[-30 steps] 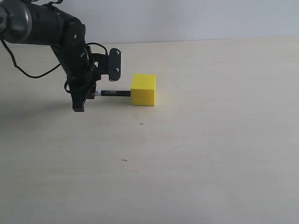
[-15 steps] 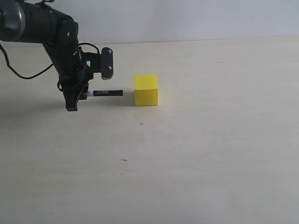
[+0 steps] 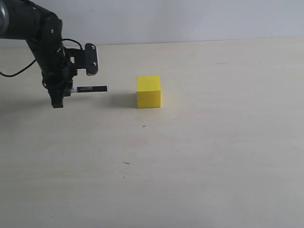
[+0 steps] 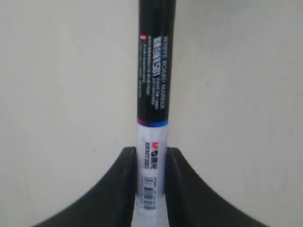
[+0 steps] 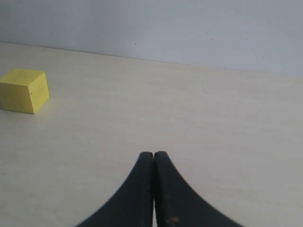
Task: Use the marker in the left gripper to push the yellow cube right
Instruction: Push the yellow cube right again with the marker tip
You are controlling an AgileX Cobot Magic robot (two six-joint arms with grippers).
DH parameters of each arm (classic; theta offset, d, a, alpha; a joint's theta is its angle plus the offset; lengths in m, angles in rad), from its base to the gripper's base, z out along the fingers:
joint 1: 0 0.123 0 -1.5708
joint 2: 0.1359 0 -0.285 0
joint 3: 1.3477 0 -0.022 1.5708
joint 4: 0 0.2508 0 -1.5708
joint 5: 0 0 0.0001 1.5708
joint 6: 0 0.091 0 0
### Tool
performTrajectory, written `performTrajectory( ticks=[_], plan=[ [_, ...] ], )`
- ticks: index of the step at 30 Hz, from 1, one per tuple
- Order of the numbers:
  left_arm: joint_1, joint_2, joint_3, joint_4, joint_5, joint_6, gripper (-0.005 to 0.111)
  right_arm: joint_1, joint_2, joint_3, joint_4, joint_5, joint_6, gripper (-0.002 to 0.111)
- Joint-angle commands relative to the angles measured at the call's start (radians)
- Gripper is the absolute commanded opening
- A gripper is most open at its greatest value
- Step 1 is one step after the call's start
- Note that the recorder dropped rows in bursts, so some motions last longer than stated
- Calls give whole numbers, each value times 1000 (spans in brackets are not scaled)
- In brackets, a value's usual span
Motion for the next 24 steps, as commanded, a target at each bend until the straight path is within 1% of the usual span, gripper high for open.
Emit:
performTrajectory(
  ticks=[1,2,3,6,8,12,16,19,24],
  plan=[
    [-116,51,-48,-1,-97,-32,0,2,-5,5,0,-3,-6,0],
    [-144,61,-63,-4,-99,-40,0,2,-5,5,0,-3,-6,0],
    [-186,69,-84,-4,-99,-48,0,2,-5,5,0,-3,-6,0],
    [-246,73,-108,24,-90,-54,0,2,-5,5,0,-3,-6,0],
    [-248,73,-113,47,-88,-71,0,2,-5,5,0,-3,-6,0],
    [-205,69,-115,71,-30,-128,0,2,-5,5,0,-3,-6,0],
    [-180,69,-115,67,19,-128,0,2,-5,5,0,-3,-6,0],
    [-183,71,-115,65,-17,-128,0,2,-5,5,0,-3,-6,0],
    [-236,109,-128,65,-153,-128,0,2,-5,5,0,-3,-6,0]
  ],
)
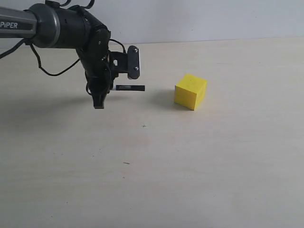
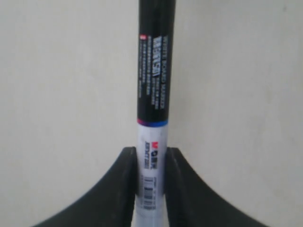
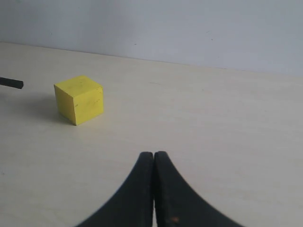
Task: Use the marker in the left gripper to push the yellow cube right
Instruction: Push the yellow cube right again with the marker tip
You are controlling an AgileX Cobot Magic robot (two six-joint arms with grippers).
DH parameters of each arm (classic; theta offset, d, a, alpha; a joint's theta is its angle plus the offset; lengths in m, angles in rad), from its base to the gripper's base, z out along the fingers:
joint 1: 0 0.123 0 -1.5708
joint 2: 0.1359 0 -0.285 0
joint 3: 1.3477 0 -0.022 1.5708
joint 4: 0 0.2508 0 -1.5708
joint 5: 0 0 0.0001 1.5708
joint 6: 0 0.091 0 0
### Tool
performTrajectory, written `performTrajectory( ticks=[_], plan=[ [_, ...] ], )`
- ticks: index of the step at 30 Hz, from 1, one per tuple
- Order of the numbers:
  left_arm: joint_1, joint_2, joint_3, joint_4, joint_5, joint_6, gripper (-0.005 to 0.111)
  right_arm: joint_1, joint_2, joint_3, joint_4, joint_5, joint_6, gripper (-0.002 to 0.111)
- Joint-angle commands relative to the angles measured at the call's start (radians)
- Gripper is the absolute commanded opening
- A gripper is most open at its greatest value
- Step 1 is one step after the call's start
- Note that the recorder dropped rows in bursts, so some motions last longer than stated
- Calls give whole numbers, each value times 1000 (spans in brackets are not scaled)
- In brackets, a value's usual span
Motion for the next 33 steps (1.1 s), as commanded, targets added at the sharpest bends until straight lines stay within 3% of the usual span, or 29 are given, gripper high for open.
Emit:
performTrajectory(
  ticks=[1,8,18,21,26,33],
  plan=[
    [-60,44,-31,-12,-118,-10,0,2,-5,5,0,-3,-6,0],
    [-188,81,-79,-47,-101,-15,0,2,-5,5,0,-3,-6,0],
    [-113,83,-79,-42,-24,-123,0,2,-5,5,0,-3,-6,0],
    [-143,93,-86,-42,-130,-176,0,2,-5,5,0,-3,-6,0],
    [-244,147,-210,-42,-115,-219,0,2,-5,5,0,-3,-6,0],
    [-202,147,-210,-31,18,-257,0,2,-5,5,0,-3,-6,0]
  ],
)
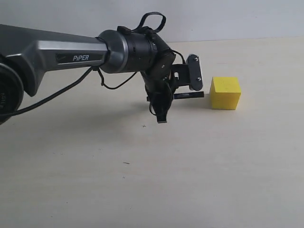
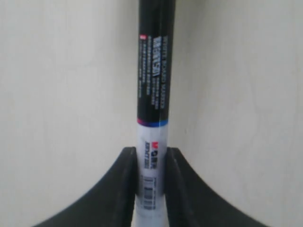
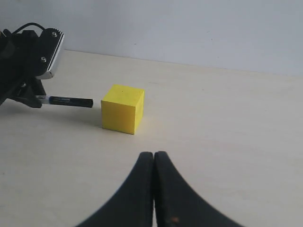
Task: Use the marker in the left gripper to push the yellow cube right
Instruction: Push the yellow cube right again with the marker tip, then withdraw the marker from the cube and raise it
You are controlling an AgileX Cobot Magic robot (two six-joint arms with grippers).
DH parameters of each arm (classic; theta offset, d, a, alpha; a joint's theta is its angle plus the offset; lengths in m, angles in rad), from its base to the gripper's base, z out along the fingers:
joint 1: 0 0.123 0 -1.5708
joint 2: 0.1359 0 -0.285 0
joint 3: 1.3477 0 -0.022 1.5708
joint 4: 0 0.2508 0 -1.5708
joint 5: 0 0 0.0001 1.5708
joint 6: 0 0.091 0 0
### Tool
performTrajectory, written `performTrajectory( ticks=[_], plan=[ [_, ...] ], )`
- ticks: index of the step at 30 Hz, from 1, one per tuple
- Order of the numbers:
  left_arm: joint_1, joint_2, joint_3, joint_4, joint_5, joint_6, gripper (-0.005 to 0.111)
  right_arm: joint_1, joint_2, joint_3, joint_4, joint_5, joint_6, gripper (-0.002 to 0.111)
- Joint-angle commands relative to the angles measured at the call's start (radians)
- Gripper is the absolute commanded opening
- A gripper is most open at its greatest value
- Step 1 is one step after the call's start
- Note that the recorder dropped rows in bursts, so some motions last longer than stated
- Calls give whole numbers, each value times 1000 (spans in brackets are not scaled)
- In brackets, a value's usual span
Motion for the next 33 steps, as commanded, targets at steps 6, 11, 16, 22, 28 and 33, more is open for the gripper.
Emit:
performTrajectory(
  ticks=[6,11,16,22,28,33],
  plan=[
    [3,3,-6,6,-45,-51,0,2,-5,5,0,-3,-6,0],
    [-55,3,-6,1,-97,-51,0,2,-5,5,0,-3,-6,0],
    [-57,3,-6,5,-57,-51,0,2,-5,5,0,-3,-6,0],
    [-11,3,-6,5,25,-84,0,2,-5,5,0,-3,-6,0],
    [0,3,-6,5,-48,-103,0,2,-5,5,0,-3,-6,0],
    [-3,63,-103,-22,-88,-103,0,2,-5,5,0,-3,-6,0]
  ],
)
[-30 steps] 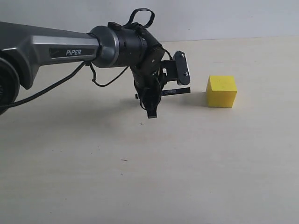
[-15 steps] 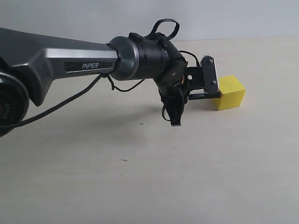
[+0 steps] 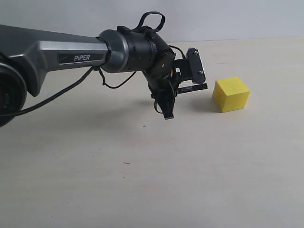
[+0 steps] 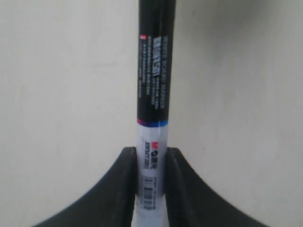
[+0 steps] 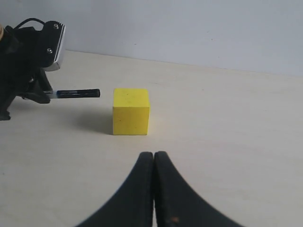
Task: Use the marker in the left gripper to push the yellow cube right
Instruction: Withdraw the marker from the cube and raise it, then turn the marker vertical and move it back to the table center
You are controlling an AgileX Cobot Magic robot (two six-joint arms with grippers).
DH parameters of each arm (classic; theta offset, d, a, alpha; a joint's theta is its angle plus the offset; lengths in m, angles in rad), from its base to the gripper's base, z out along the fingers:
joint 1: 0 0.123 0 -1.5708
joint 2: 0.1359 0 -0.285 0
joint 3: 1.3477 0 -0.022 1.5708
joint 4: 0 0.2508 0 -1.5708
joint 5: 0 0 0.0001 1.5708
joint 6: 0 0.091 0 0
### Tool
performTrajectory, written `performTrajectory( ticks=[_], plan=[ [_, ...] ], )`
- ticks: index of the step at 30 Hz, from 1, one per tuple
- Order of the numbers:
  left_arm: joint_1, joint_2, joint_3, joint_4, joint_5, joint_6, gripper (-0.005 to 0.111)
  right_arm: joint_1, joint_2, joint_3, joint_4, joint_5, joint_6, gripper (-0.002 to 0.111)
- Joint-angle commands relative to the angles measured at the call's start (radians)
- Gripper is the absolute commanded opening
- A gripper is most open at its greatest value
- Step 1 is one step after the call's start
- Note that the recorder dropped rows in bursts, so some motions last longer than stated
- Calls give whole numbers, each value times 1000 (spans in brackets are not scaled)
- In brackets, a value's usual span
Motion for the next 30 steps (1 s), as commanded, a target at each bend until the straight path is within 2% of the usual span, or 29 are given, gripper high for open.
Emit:
performTrajectory(
  ticks=[1,7,12,20,30],
  plan=[
    [-9,73,-114,-42,-37,-12,0,2,-5,5,0,-3,-6,0],
    [-27,125,-203,-38,39,-17,0,2,-5,5,0,-3,-6,0],
    [-9,114,-206,-22,145,-31,0,2,-5,5,0,-3,-6,0],
    [22,46,-206,-23,359,-155,0,2,-5,5,0,-3,-6,0],
    [22,-65,-189,-51,534,-285,0,2,-5,5,0,-3,-6,0]
  ],
)
